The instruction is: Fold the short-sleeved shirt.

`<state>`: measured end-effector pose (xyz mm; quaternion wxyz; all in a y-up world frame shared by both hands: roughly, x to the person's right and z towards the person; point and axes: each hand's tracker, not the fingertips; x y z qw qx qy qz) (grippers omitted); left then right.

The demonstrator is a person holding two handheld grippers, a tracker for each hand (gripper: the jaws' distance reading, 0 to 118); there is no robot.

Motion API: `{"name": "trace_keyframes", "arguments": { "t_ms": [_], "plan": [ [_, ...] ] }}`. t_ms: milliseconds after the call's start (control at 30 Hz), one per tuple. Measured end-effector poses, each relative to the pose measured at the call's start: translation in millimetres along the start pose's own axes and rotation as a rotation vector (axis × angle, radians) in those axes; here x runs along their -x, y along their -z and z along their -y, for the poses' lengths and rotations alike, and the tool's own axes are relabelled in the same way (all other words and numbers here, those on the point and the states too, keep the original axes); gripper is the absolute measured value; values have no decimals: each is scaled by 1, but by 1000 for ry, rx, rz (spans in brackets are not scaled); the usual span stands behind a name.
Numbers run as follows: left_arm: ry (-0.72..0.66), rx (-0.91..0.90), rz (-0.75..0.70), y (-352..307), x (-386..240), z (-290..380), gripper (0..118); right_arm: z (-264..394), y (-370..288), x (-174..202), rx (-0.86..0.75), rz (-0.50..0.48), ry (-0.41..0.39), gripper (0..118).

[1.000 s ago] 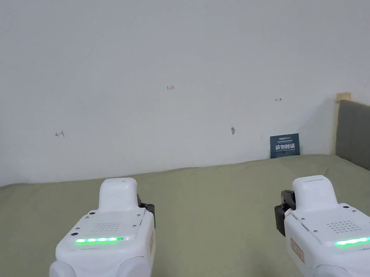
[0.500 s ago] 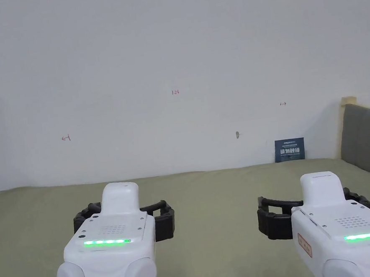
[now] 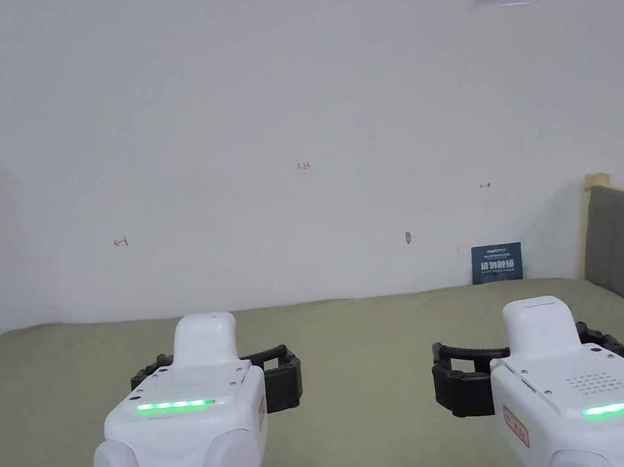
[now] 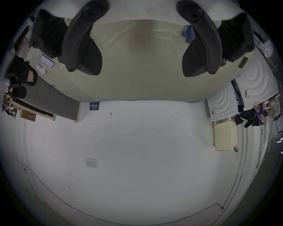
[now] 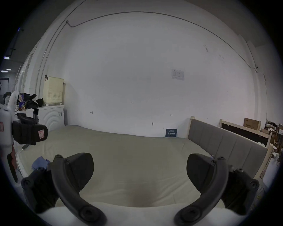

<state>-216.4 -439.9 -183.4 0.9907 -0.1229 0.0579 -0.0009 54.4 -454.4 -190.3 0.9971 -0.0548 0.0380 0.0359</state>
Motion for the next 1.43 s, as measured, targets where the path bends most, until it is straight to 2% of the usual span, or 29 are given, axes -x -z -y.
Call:
{"name": "trace_keyframes", "arguments": {
  "t_ms": [100,200,433,533,567,633,800,1067,1333,1433],
  "plan": [
    [17,15,47,-1,0,3,110,-5,-1,1,47,-33,12,118],
    [15,36,34,-2,-5,3,110,-6,-4,0,30,-68,28,118],
    [83,34,-73,-1,-15,2,110,-5,-1,0,35,-35,-2,118],
    [4,54,-6,-2,-7,-3,110,-3,-1,1,38,-26,0,118],
    [-31,83,-18,1,-5,-6,110,-2,-1,0,43,-29,9,118],
    [-19,135,-74,5,-4,-10,110,0,-1,-2,54,-30,35,118],
    [-81,78,22,1,8,-14,110,2,0,-6,66,-23,60,118],
    [93,-22,-172,-5,-13,-5,110,-1,0,-6,59,-14,47,118],
    [36,-22,-67,-13,-4,-11,110,-3,-2,-6,51,-12,27,118],
    [41,-34,-70,-16,-5,-10,110,-5,-2,-7,48,-10,31,118]
  ]
}}
